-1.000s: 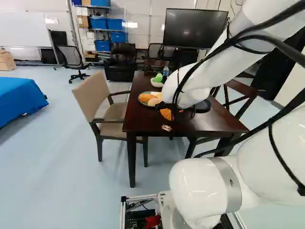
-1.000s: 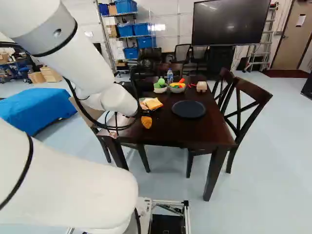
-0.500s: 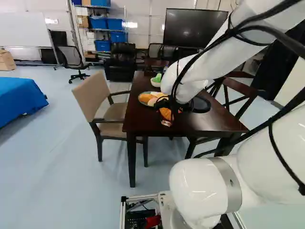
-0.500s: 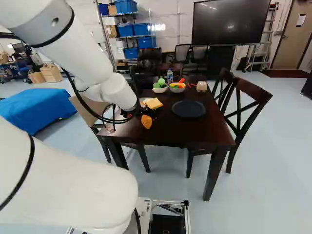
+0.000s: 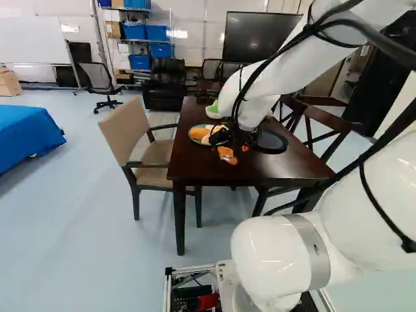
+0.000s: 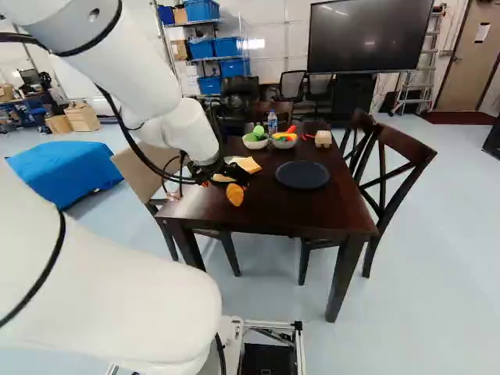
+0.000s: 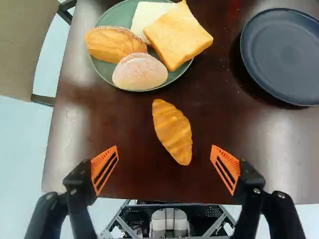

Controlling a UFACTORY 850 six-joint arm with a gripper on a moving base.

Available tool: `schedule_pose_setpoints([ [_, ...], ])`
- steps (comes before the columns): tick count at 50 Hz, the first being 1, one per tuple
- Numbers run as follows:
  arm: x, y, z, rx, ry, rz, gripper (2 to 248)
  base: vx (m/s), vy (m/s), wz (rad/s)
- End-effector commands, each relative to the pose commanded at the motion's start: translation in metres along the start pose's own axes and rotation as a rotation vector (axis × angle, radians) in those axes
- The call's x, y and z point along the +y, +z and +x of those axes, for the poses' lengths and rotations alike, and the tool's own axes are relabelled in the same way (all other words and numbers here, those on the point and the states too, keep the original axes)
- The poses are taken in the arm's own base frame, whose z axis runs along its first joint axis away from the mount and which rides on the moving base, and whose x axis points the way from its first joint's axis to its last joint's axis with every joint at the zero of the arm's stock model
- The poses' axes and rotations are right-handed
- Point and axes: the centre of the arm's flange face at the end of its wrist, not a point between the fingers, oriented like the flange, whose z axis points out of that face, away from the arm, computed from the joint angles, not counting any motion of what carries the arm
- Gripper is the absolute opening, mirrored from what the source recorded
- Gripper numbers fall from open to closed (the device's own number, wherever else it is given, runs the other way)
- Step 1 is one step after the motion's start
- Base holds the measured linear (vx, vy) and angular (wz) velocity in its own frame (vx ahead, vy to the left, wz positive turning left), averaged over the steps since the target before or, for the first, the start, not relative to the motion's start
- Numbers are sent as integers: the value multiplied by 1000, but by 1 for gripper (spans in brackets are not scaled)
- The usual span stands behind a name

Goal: Move the croissant to the empty plate

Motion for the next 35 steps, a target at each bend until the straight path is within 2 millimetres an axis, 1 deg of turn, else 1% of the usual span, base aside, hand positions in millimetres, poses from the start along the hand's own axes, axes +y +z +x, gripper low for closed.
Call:
schedule_pose_setpoints([
  [7, 0, -3, 10, -21, -14, -3, 247, 0, 0, 0],
  [27, 2, 14, 38, -119, -54, -22, 247, 0, 0, 0],
  [35, 7, 17, 43, -147, -65, -35, 247, 0, 0, 0],
])
